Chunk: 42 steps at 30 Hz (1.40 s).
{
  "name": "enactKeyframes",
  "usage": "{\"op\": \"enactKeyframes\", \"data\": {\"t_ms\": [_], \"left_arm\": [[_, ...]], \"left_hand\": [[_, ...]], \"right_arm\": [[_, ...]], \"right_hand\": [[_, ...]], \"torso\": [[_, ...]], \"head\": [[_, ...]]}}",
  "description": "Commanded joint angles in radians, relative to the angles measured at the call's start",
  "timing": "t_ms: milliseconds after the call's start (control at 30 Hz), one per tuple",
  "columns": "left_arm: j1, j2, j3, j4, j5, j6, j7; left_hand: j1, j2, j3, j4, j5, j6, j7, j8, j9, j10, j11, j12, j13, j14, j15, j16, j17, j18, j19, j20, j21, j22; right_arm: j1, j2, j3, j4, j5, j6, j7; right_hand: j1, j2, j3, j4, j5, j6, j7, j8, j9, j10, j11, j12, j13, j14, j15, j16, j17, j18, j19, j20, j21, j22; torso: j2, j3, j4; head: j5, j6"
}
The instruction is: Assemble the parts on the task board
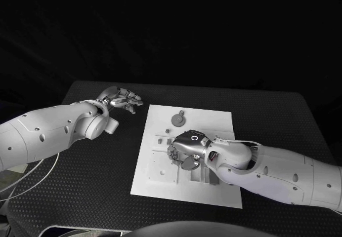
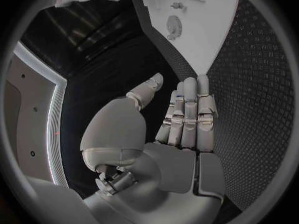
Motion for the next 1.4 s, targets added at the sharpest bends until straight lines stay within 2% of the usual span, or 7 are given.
{"op": "enactKeyframes", "data": {"t_ms": [33,367,1000,1167,1400], "left_arm": [[0.001,0.0,0.001,0.003,-0.003,-0.003,0.005],[0.001,0.003,0.001,0.003,-0.004,-0.002,0.005],[0.001,0.001,0.001,0.004,-0.004,0.0,0.002],[0.001,0.001,0.001,0.005,-0.004,0.001,0.001],[0.001,0.0,0.001,0.006,-0.004,0.001,0.001]], "left_hand": [[0.003,0.006,-0.003,-0.002,-0.005,-0.008,-0.001,0.003,-0.001,-0.006,-0.001,-0.003,0.001,0.009,0.001,-0.005,0.002,0.02,0.009,0.002,0.005,-0.001],[0.004,0.006,-0.003,-0.002,-0.005,-0.008,-0.001,0.004,-0.001,-0.006,-0.001,-0.003,0.002,0.009,0.001,-0.005,0.002,0.02,0.009,0.002,0.005,-0.002],[0.003,0.006,-0.003,-0.001,-0.005,-0.009,0.0,0.004,-0.001,-0.006,0.0,-0.004,0.002,0.009,0.001,-0.006,0.002,0.02,0.009,0.002,0.005,-0.002],[0.003,0.006,-0.003,-0.001,-0.005,-0.009,0.0,0.004,-0.001,-0.007,0.0,-0.003,0.003,0.009,0.001,-0.006,0.002,0.02,0.009,0.002,0.005,-0.003],[0.003,0.006,-0.004,-0.001,-0.005,-0.009,0.0,0.004,-0.001,-0.007,0.0,-0.003,0.003,0.009,0.001,-0.006,0.002,0.02,0.009,0.002,0.005,-0.003]], "right_arm": [[-0.001,0.004,-0.001,-0.003,-0.018,0.011,0.008],[-0.002,0.016,-0.005,-0.014,-0.02,0.015,0.011],[-0.003,0.02,-0.01,-0.019,-0.025,0.022,0.002],[-0.003,0.026,-0.011,-0.026,-0.039,0.047,-0.009],[-0.003,0.037,-0.019,-0.033,-0.047,0.069,-0.016]], "right_hand": [[0.003,0.01,0.0,-0.008,0.006,0.0,0.001,0.003,0.002,0.023,-0.011,0.003,0.002,0.0,-0.006,0.005,0.0,0.029,0.001,-0.009,0.004,0.024],[0.002,0.011,0.0,-0.009,0.006,0.0,0.001,0.003,0.002,0.023,-0.011,0.003,0.003,0.0,-0.006,0.005,0.0,0.029,0.0,-0.009,0.005,0.024],[0.0,0.012,0.0,-0.011,0.006,0.0,0.001,0.003,0.004,0.022,-0.011,0.002,0.005,0.0,-0.006,0.006,0.0,0.029,0.0,-0.009,0.005,0.023],[0.0,0.012,0.0,-0.011,0.006,-0.001,0.001,0.003,0.004,0.022,-0.011,0.002,0.006,0.0,-0.006,0.006,0.0,0.029,0.0,-0.009,0.006,0.023],[-0.001,0.011,0.0,-0.012,0.006,-0.001,0.001,0.003,0.005,0.022,-0.011,0.002,0.007,0.0,-0.006,0.006,0.0,0.029,-0.001,-0.009,0.006,0.024]], "torso": [[0.0,-0.0002,-0.0001],[0.0,-0.0003,0.0014],[0.0,0.0001,-0.0007],[0.0,-0.0003,0.0002],[0.0,-0.0004,-0.0004]], "head": [[0.003,0.0],[0.004,-0.004],[0.006,-0.005],[0.005,-0.005],[0.006,-0.006]]}}
